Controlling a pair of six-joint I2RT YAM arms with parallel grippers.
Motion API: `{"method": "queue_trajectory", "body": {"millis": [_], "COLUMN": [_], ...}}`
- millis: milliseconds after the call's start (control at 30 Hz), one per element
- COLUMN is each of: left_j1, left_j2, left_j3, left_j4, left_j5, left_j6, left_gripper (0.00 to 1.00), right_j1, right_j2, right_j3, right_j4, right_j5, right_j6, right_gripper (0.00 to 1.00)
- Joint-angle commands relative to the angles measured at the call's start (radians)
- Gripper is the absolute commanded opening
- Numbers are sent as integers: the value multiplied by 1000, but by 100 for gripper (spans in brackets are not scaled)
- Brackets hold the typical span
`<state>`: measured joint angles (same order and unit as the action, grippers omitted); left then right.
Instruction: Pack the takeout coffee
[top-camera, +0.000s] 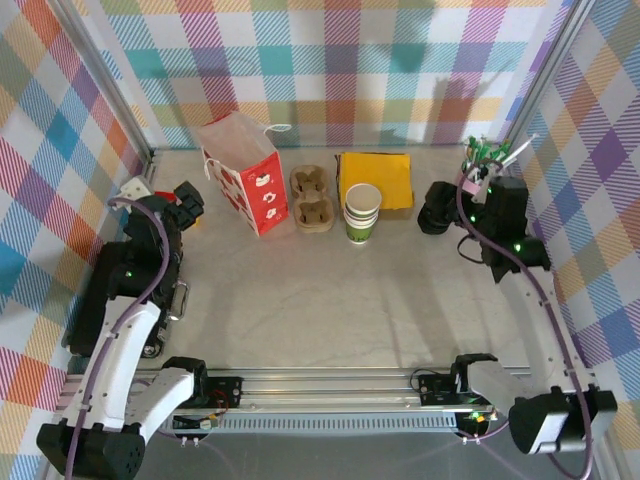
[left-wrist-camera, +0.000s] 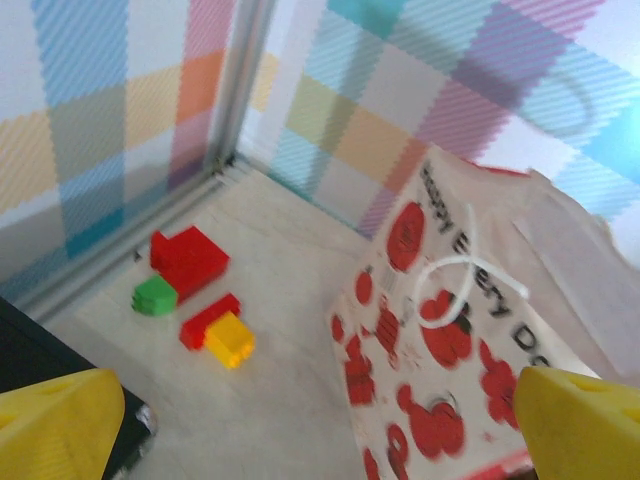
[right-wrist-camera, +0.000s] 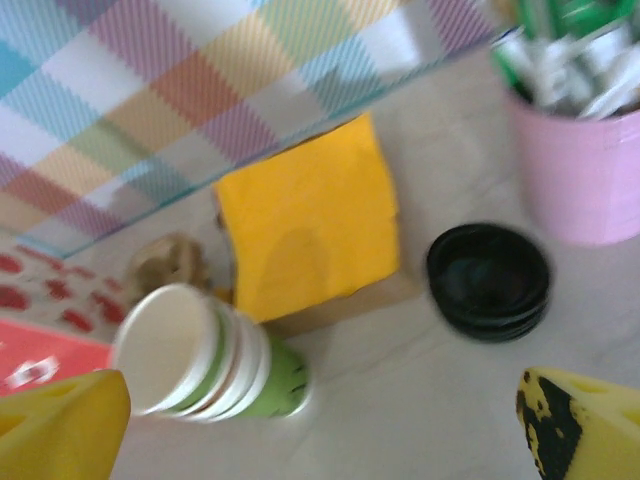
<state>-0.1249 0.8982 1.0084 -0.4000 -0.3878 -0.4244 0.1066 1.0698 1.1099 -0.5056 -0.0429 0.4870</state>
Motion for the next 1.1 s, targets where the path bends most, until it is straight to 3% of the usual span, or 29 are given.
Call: {"method": "queue_trajectory", "body": {"millis": [0, 167, 367, 533, 700, 1067], "left_j1": [-22, -36, -44, -44, -45, -46], "left_j2": [21, 31, 4, 16, 25, 26], "left_j3": [83, 179, 179, 176, 167, 164], "left_j4": [-347, -463, -445, -428, -412, -414], "left_j5": [221, 412, 540, 571, 578, 556], "left_j6": [-29, 44, 69, 71, 70, 87], "left_gripper": [100, 100, 100, 100, 100, 100], "right_j1": [123, 277, 311, 318, 318, 321], "right_j2": [130, 314, 526, 671, 780, 852], "right_j3": [170, 364, 496, 607, 701, 769], "right_j4": [-348, -437, -445, -450, -469, -486], "right_j5": [8, 122, 146, 165, 174, 159], "right_j6": [106, 148, 161, 145, 133, 124], "right_gripper": [99, 94, 83, 72, 54, 17]}}
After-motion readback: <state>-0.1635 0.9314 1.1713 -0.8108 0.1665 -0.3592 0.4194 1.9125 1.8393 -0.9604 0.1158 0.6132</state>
